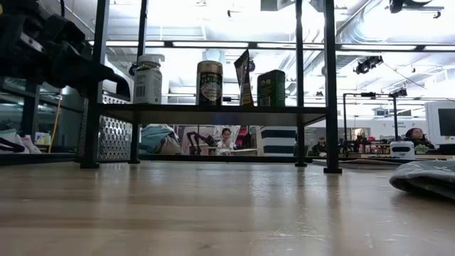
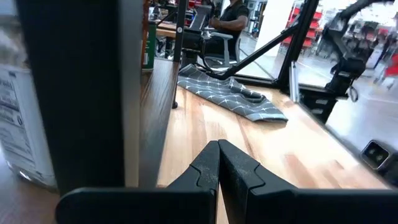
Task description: Shelf spices
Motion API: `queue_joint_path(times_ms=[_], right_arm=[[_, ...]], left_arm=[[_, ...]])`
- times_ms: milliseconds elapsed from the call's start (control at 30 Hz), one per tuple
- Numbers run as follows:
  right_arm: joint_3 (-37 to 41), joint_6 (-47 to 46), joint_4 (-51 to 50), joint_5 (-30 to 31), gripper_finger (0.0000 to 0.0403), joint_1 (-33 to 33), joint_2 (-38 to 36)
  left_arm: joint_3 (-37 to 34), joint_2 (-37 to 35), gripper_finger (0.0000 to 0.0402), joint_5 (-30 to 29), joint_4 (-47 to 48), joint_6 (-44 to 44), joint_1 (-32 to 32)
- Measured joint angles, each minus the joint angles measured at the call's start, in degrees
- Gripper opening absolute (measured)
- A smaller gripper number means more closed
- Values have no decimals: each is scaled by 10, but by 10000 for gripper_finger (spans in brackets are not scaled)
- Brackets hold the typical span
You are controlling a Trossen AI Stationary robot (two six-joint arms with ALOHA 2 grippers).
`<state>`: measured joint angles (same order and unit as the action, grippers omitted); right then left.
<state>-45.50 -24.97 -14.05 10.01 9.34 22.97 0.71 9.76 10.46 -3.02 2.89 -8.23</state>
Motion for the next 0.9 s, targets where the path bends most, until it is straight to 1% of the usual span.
queue_joint_path(times_ms=[67, 133, 233, 333, 400, 433, 500, 567, 633, 667, 733, 767, 833, 900], right_arm=[[-24, -18, -8, 30, 0, 0, 41], [-44, -34, -10, 44, 0, 0, 76], [-72, -47, -9, 46, 0, 0, 124], [-100, -46, -8, 46, 0, 0, 165], [-115, -46, -8, 46, 0, 0, 187], [-122, -46, -9, 46, 0, 0, 195], [-137, -35, -9, 46, 0, 0, 208], [-149, -18, -9, 43, 0, 0, 214], [-160, -5, -8, 41, 0, 0, 215], [-165, 2, -8, 40, 0, 0, 213], [-176, 19, -9, 40, 0, 0, 208], [-181, 29, -10, 40, 0, 0, 204], [-191, 45, -17, 40, 0, 0, 194], [-198, 57, -38, 51, 0, 0, 181]], left_arm=[[0, 0, 1, -24, -15, -108, 1], [0, 0, 1, -43, -28, -177, 1], [0, 0, 1, -62, -46, -214, 0], [0, 0, 1, -62, -42, -208, 0], [0, 0, 1, -50, -45, -127, 2], [0, 0, 1, -49, -46, -62, 4], [0, 0, 1, -45, -56, 116, 11], [0, 0, 1, -38, -93, 304, 17], [0, 0, 1, -38, -145, 441, 23], [0, 0, 1, -46, -177, 494, 25], [0, 0, 1, -76, -232, 551, 28], [0, 0, 1, -92, -247, 574, 29], [0, 0, 1, -102, -263, 621, 31], [0, 0, 1, -120, -280, 635, 31]])
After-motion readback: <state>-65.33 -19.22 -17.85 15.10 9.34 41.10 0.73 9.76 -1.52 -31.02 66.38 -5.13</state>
